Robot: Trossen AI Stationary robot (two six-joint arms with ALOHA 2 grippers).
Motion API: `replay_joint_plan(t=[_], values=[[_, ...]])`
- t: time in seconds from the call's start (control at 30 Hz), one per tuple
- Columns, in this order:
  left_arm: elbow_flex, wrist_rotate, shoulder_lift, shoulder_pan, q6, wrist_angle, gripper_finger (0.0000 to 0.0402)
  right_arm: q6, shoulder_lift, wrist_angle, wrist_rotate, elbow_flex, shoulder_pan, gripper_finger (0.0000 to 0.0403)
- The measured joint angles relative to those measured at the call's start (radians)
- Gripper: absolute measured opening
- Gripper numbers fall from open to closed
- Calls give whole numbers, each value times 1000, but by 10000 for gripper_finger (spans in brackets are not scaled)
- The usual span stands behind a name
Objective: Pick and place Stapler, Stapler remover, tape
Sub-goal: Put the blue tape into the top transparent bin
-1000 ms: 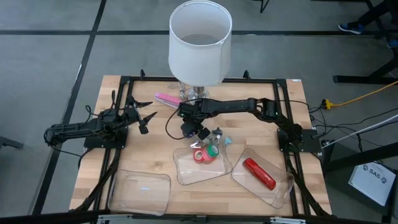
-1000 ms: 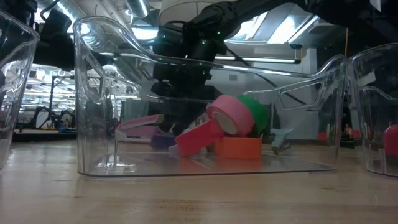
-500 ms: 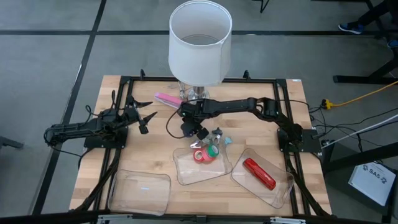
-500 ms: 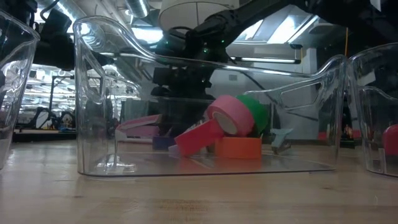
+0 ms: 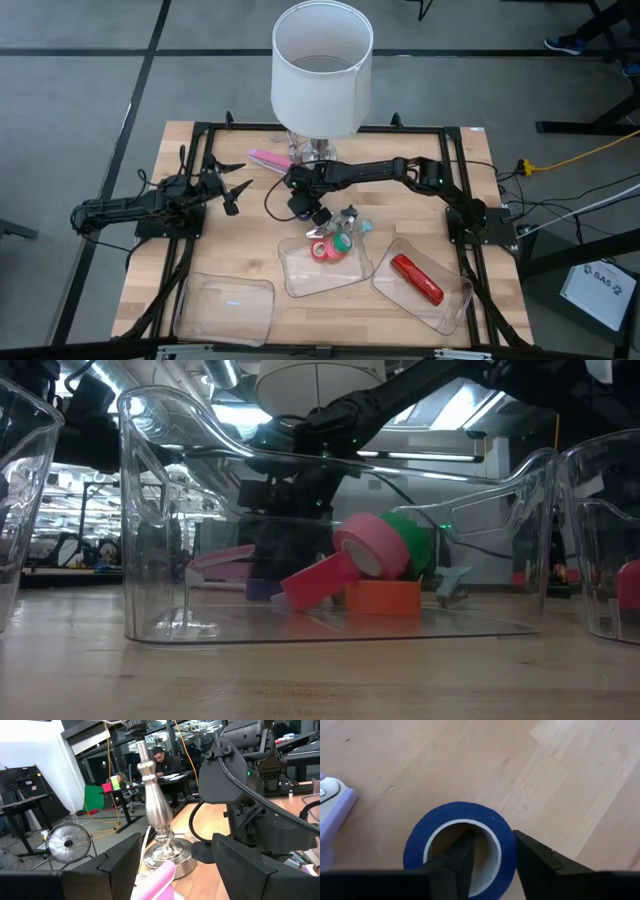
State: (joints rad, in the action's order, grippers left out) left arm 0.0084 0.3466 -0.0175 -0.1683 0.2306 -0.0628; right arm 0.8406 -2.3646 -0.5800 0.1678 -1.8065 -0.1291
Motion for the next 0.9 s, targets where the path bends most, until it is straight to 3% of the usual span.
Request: replay_joint_plan(t=[0.23,0.37,0.67,0.9], values=[[0,0,0,0,0,0,239,-34,16,-1,-20,5,0,42],[0,0,0,0,0,0,239,-69,34,-9,-36,10,0,42],[0,0,0,0,0,0,239,-105,153,-77,-221,7,19,53],[0,0,0,0,0,0,239,-221,275,-160,-231,6,81,45]])
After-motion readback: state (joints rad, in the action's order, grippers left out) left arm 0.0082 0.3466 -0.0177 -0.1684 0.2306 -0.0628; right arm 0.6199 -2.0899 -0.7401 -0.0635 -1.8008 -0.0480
